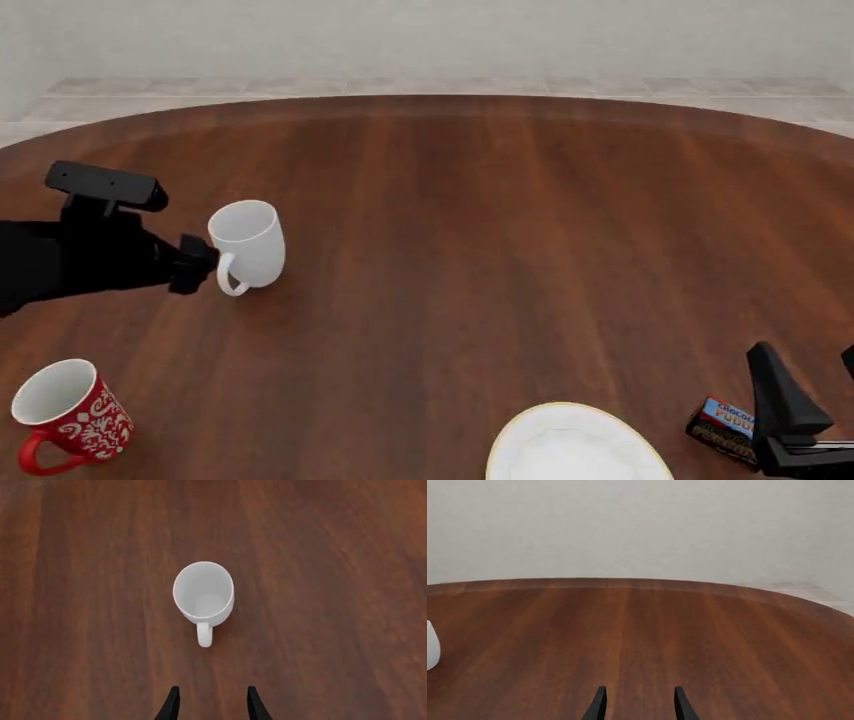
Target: Put the white mug on the plate.
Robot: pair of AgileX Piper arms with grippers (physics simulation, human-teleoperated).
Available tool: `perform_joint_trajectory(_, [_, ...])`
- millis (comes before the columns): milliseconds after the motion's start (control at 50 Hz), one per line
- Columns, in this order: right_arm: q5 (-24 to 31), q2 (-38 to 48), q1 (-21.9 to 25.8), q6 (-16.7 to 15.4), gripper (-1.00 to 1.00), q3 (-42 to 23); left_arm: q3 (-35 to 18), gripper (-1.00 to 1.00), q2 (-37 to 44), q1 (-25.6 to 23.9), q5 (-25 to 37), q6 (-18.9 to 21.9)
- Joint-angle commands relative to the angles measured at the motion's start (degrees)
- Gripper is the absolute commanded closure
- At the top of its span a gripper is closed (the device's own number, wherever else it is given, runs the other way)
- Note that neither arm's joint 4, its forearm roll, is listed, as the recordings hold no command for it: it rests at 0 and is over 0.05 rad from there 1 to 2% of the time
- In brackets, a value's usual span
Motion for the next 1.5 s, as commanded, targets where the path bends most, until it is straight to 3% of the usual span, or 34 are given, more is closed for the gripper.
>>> perform_joint_trajectory(20, [0.0,0.0,0.0,0.0,-1.00,0.0,-0.6,-1.00,3.3,0.7,-1.8,1.5])
perform_joint_trajectory(660, [0.0,0.0,0.0,0.0,-1.00,0.0,0.8,-1.00,12.7,2.0,-9.4,3.3])
perform_joint_trajectory(1500, [0.0,0.0,0.0,0.0,-1.00,0.0,-1.0,-1.00,22.0,1.5,-16.0,2.0])
